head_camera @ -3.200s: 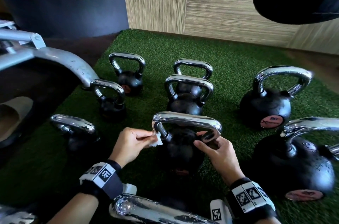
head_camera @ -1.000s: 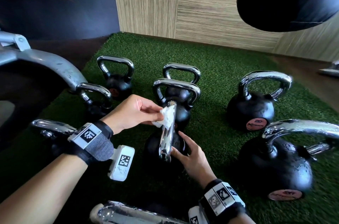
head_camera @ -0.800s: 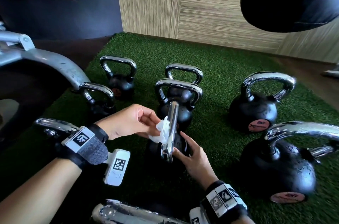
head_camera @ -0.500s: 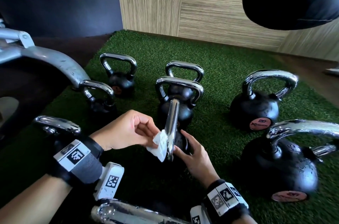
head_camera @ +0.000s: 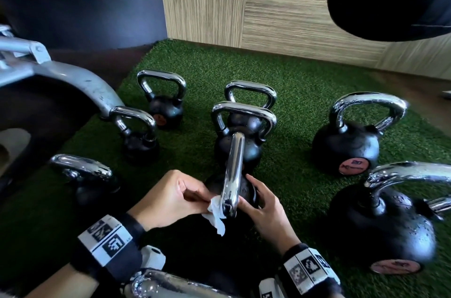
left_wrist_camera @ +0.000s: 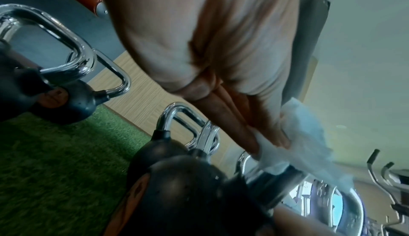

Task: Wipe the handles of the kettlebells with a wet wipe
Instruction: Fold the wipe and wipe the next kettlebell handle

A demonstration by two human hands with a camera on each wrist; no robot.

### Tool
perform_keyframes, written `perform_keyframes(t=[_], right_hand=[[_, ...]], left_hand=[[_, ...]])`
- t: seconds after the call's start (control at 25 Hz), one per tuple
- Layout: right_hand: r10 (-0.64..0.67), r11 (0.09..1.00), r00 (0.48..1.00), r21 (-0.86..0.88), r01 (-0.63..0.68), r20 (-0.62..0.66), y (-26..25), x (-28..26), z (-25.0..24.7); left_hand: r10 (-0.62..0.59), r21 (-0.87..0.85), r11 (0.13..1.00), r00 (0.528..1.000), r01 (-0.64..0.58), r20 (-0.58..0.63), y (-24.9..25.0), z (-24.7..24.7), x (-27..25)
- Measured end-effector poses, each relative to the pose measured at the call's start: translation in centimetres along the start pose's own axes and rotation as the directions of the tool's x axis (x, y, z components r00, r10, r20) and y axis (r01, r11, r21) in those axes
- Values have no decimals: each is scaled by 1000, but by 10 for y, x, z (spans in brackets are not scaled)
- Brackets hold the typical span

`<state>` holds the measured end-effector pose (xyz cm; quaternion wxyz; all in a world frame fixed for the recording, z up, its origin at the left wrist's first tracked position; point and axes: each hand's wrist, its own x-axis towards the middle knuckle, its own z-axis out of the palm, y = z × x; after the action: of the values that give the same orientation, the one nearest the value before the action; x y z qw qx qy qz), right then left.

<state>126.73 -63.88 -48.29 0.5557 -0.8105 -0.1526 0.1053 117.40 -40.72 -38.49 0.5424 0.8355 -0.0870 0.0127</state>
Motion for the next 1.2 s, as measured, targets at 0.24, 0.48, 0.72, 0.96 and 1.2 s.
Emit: perform_keyframes(t=[0.24, 0.48, 0.72, 0.96, 1.2], right_hand=[[2, 998, 1000, -63, -2, 15, -5, 0, -3], [-165, 974, 960, -193, 122, -226, -70, -7, -38], [-449, 873, 893, 223, 434, 23, -162, -35, -53], [-477, 809, 876, 356, 468, -69, -165, -25, -44], [-364, 780, 924, 505, 370, -115, -152, -17, -46]], left_hand=[[-10, 128, 992, 1000, 10, 2, -14, 9, -1], [162, 73, 986, 975, -152, -154, 15, -15, -1], [327, 24, 943, 914, -331, -241, 69, -33, 11], [328, 38, 944, 926, -327, -187, 96, -36, 27], [226, -32, 973, 973, -227, -42, 88, -40, 25]])
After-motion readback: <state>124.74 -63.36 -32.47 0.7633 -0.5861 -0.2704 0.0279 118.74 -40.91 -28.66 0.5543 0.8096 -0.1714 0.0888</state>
